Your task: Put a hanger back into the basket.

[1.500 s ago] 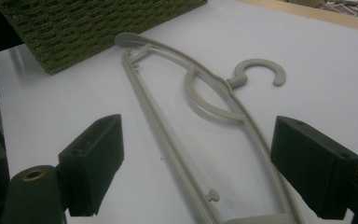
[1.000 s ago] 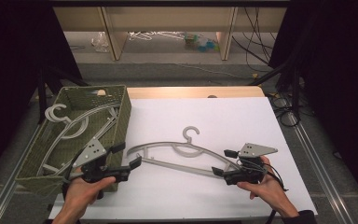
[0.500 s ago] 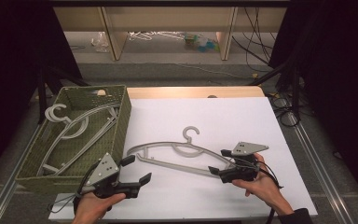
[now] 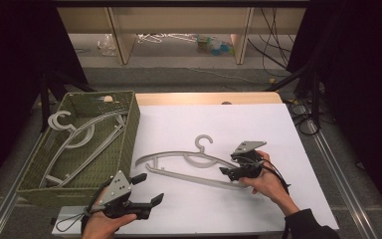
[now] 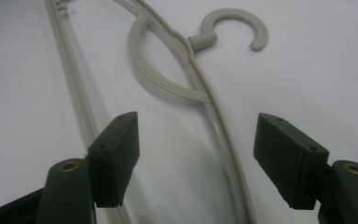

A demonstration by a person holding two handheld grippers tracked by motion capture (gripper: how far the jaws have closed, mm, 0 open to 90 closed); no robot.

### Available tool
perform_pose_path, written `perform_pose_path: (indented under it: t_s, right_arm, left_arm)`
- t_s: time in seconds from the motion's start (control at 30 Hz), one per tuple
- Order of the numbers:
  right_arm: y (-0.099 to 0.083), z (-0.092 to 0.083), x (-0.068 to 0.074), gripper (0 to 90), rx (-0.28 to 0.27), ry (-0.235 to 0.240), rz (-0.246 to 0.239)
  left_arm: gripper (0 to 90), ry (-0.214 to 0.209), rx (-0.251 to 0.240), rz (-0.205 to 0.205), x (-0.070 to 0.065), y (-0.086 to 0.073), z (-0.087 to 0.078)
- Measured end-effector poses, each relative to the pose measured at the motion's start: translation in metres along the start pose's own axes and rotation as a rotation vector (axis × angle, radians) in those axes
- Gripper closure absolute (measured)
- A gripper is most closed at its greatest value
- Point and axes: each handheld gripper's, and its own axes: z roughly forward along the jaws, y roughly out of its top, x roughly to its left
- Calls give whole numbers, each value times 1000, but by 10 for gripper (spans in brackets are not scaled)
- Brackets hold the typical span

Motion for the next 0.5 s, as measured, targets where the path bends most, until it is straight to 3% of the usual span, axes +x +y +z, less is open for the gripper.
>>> perform_pose_path:
  t_s: [0.07, 0.2, 0.27, 0.5]
  right_arm:
    - [2, 6, -3, 383, 3, 5, 5]
    - [7, 16, -7, 429, 80, 6, -12]
    - [8, 19, -9, 439, 77, 2, -22]
    - [16, 32, -15, 545, 139, 13, 1]
  left_arm:
    - [182, 1, 5, -4, 0, -1, 0]
    - [182, -8, 5, 1, 0, -1, 0]
    - [182, -9, 5, 2, 0, -1, 0]
    - [182, -9, 18, 3, -1, -2, 3]
